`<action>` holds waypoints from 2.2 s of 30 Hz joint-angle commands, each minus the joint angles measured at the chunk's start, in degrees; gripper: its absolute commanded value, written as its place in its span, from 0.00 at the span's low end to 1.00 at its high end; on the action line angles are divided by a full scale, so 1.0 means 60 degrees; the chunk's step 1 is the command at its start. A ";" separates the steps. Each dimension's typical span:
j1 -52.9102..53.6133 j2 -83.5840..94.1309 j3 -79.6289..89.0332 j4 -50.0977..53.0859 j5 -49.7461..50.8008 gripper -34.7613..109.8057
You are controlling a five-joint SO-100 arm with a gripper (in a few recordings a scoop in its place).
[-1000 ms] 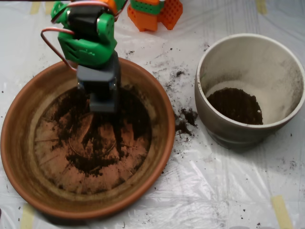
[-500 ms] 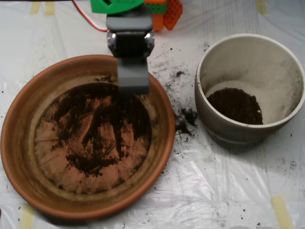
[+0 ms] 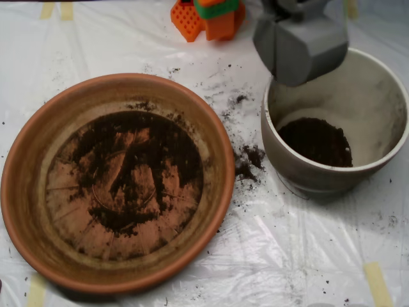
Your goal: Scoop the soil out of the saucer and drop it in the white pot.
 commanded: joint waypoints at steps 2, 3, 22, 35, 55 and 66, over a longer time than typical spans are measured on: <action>-0.0820 -0.0337 -0.1230 0.0337 -0.0322 0.24; -0.0850 -0.0439 -0.1260 0.0366 -0.0366 0.25; -0.0659 0.0293 0.0337 -0.0103 -0.0439 0.48; 0.2358 -0.0747 -0.2388 0.1069 0.0938 0.45; 0.6870 -0.1611 0.4468 -0.2900 -0.2856 0.47; 0.6621 -0.2622 0.5933 -0.4277 -0.4980 0.50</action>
